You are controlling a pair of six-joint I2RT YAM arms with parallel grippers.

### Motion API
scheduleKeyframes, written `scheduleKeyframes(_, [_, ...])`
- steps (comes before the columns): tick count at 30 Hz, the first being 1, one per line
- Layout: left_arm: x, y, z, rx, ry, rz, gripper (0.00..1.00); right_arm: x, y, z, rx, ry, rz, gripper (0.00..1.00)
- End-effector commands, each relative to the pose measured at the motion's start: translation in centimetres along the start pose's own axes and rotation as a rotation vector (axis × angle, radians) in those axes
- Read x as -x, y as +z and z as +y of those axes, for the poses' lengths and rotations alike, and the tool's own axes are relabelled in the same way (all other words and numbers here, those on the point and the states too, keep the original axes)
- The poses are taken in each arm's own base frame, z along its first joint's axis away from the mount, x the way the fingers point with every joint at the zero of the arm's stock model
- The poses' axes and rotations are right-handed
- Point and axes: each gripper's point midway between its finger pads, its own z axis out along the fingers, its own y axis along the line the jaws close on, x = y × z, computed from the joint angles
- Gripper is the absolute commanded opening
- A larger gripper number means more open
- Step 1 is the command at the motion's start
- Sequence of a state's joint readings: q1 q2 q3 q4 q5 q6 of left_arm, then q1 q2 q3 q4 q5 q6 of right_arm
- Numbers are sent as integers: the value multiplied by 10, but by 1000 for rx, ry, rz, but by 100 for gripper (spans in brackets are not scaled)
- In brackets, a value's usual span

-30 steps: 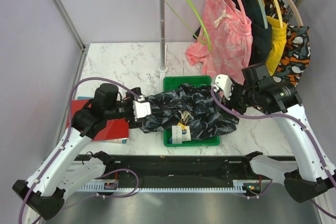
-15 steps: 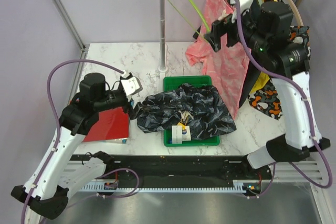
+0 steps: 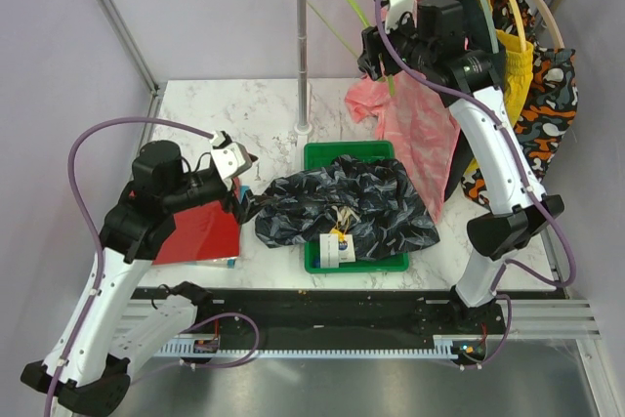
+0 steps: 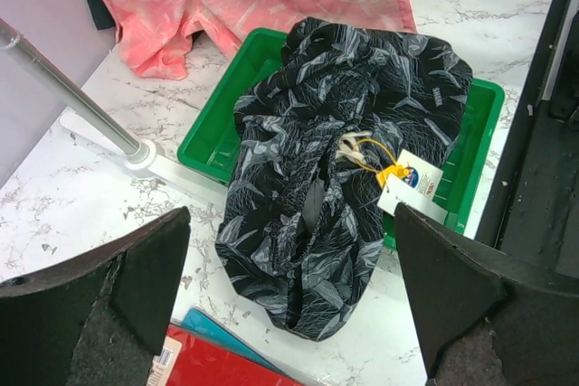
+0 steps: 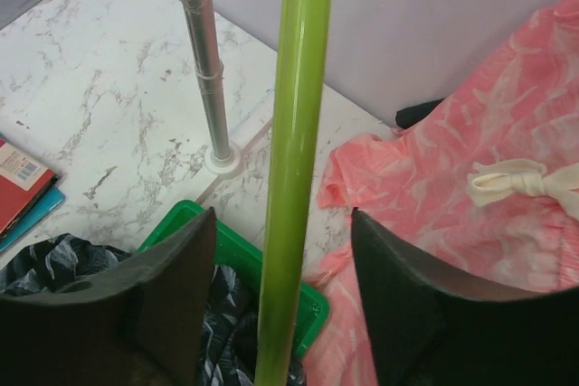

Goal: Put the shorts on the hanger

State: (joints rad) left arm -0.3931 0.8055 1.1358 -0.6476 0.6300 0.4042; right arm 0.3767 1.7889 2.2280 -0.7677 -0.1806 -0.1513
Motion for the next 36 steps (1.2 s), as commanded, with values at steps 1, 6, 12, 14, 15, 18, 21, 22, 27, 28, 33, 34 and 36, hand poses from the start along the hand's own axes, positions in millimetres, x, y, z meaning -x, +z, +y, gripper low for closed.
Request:
scheduleKeyframes(1, [5, -2, -1, 4, -11, -31, 99, 22, -2, 12, 62, -3, -88, 51])
scheduleKeyframes(6, [5, 0, -2, -4, -11, -36, 99, 36, -8, 5, 23, 3, -129, 0])
scheduleKeyframes(12, [0, 1, -2, -7, -14, -28, 99, 68, -29, 1, -10, 0, -242, 0])
scheduleKeyframes(14, [-1, 1, -3, -10, -16, -30, 99, 77, -39, 0, -28, 8, -273, 0])
scheduleKeyframes(15, [-2, 2, -3, -11, -18, -27, 99, 83, -43, -2, -34, 9, -295, 0])
scheduleKeyframes(18, [-3, 2, -4, -14, -20, -24, 99, 95, -60, 1, -33, 21, -340, 0])
scheduleKeyframes(21, [-4, 3, -3, -15, -19, -21, 99, 95, -67, 2, -37, 32, -339, 0])
scheduleKeyframes(22, [-4, 3, -3, -12, -18, -21, 99, 93, -70, 2, -40, 33, -335, 0])
scheduleKeyframes(27, [-13, 7, -1, -15, -21, 13, 99, 55, -86, 6, -47, 9, -209, 0])
scheduleKeyframes(28, [-16, 8, 0, -15, -23, 22, 99, 44, -87, 6, -51, 2, -180, 0])
scheduleKeyframes(33, [-23, 14, -2, -46, -38, 38, 99, -21, -104, 11, -60, -47, -13, 0])
scheduleKeyframes(34, [-23, 15, -2, -53, -44, 39, 99, -28, -108, 12, -58, -55, 4, 0])
scheduleKeyframes(36, [-25, 19, -2, -58, -66, 45, 99, -41, -123, 17, -39, -87, 44, 0])
